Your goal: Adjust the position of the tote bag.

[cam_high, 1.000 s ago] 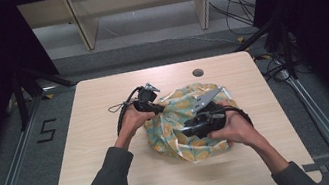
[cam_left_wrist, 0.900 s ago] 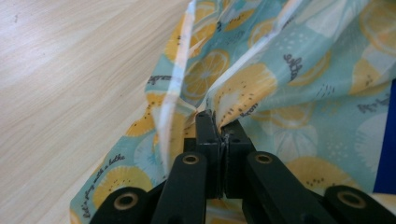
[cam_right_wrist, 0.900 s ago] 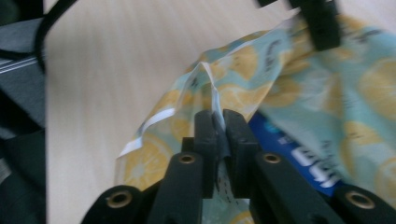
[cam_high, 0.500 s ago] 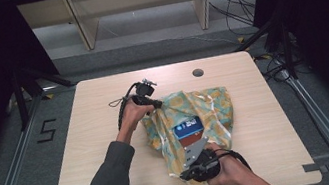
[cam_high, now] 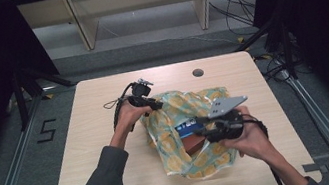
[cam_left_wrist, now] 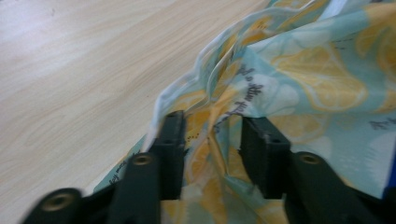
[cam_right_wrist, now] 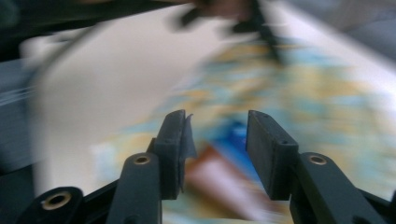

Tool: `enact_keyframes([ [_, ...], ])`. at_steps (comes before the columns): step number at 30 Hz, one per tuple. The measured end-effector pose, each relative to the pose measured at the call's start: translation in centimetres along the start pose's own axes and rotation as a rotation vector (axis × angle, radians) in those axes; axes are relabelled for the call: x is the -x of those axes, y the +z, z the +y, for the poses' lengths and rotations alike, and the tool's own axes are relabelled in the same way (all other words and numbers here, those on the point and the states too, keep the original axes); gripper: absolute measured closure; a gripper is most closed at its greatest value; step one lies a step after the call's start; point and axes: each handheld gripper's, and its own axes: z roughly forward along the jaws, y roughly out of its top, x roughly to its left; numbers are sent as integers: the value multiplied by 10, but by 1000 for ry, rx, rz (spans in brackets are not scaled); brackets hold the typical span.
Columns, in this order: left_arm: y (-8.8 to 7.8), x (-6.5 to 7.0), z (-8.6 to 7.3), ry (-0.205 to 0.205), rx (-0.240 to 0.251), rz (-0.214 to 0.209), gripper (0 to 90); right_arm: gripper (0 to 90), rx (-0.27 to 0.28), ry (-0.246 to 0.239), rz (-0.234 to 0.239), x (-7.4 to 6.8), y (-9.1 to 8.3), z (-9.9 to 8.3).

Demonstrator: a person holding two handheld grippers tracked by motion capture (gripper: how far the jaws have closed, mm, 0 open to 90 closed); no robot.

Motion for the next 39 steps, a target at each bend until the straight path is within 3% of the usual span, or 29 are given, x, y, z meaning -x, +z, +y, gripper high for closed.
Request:
enact_keyframes([
  [2, -10, 8, 3, 13, 6, 7, 471, 561, -5, 35, -102, 15, -2, -2],
  [4, -23, 15, 5, 3, 33, 2, 411, 548, -48, 55, -145, 25, 4, -8],
  [6, -34, 20, 7, 22, 36, 5, 378, 540, -93, 40, -169, 27, 16, -15],
  [7, -46, 27, 9, 43, 83, 49, 356, 523, -135, 36, -199, 26, 25, -19],
  [8, -46, 27, 9, 43, 83, 49, 363, 509, -161, 23, -212, 27, 30, -20],
  [9, -53, 38, 10, 62, 108, 54, 374, 499, -174, 12, -246, 28, 36, -21],
  [10, -53, 38, 10, 62, 108, 54, 374, 499, -174, 12, -246, 28, 36, -21],
  [11, -49, 56, 8, 113, 93, 23, 373, 489, -204, 28, -279, 33, 43, -22],
  [12, -49, 56, 8, 113, 93, 23, 372, 489, -204, 28, -279, 33, 43, -22],
  [13, -35, 74, 5, 176, 48, 9, 371, 480, -212, 31, -279, 38, 49, -23],
  [15, -26, 81, 4, 194, 26, -4, 366, 472, -220, 30, -282, 39, 52, -23],
  [17, 8, 95, 0, 226, -69, -18, 341, 621, -245, 13, -275, 42, 60, -24],
  [19, 24, 98, -2, 251, -92, 4, 320, 774, -256, -33, -307, 48, 59, -24],
  [22, 33, 101, -3, 252, -96, -1, 326, 843, -237, -7, -314, 58, 53, -25],
  [23, 37, 102, -3, 267, -97, 4, 337, 857, -233, 11, -307, 63, 50, -26],
  [24, 38, 102, -3, 273, -94, 9, 377, 866, -207, 62, -300, 72, 44, -28],
  [25, 40, 103, -3, 283, -80, 8, 415, 867, -201, 71, -295, 75, 43, -28],
  [28, 42, 104, -1, 327, -77, 3, 602, 867, -173, 124, -288, 85, 36, -32],
  [30, 44, 105, -1, 356, -66, 12, 734, 866, -161, 135, -287, 87, 34, -32],
  [33, 42, 102, 0, 346, -37, 8, 894, 867, -152, 139, -296, 91, 33, -33],
  [36, 30, 101, 1, 369, -3, -20, 899, 872, -156, 169, -321, 104, 28, -38],
  [39, 12, 94, 1, 362, 35, -47, 900, 899, -158, 224, -349, 124, 24, -48],
])
